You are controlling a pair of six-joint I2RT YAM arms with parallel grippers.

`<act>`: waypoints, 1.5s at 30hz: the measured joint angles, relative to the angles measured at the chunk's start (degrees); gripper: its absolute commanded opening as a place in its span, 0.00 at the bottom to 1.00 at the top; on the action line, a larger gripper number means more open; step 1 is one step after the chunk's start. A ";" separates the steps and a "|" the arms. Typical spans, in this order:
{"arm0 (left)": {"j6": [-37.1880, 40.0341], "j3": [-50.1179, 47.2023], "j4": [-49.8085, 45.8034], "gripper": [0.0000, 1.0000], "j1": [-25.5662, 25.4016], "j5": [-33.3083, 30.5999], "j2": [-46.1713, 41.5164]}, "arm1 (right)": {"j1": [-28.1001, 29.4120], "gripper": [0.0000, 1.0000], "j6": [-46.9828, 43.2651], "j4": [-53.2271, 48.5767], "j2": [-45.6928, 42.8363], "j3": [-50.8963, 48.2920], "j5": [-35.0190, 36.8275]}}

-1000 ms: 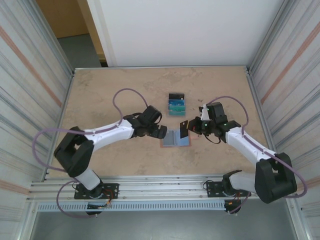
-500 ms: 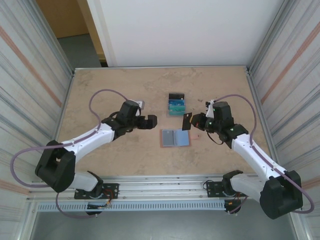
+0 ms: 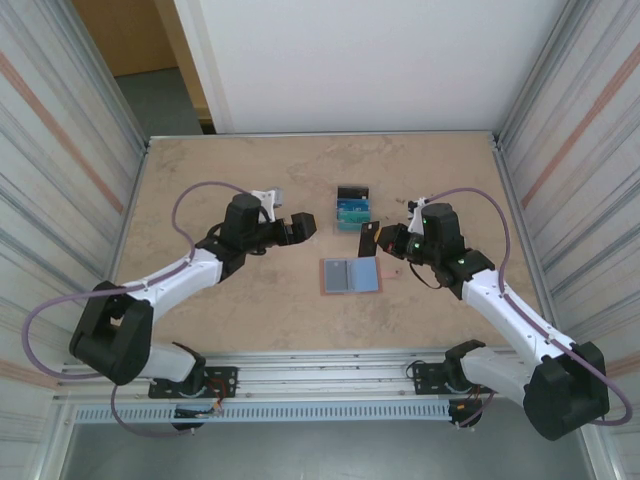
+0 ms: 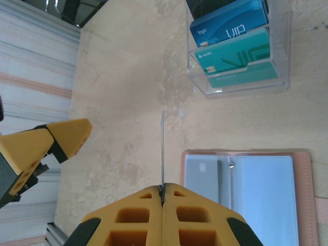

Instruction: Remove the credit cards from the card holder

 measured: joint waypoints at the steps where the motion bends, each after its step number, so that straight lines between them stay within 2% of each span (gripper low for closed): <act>1: -0.76 -0.37 1.36 0.97 0.26 1.01 0.48 | 0.24 0.00 0.02 0.24 0.00 0.00 0.07; 9: -7.56 -2.25 11.61 0.94 2.58 8.17 4.83 | 0.79 0.00 1.29 4.00 0.37 0.00 -0.31; 18: -14.53 -2.25 22.99 0.82 2.54 15.61 8.81 | 1.77 0.00 4.59 10.49 1.09 0.00 -2.64; 34: -18.56 -2.23 30.49 0.81 -3.02 19.63 8.70 | 5.73 0.00 8.76 20.59 4.09 0.42 -5.01; 39: -19.45 -2.23 31.21 0.71 -3.63 19.65 7.87 | 6.38 0.00 9.16 22.71 4.57 0.44 -4.98; 45: -20.26 -2.21 31.78 0.46 -4.28 19.65 6.91 | 7.02 0.00 10.08 24.94 4.98 0.48 -4.98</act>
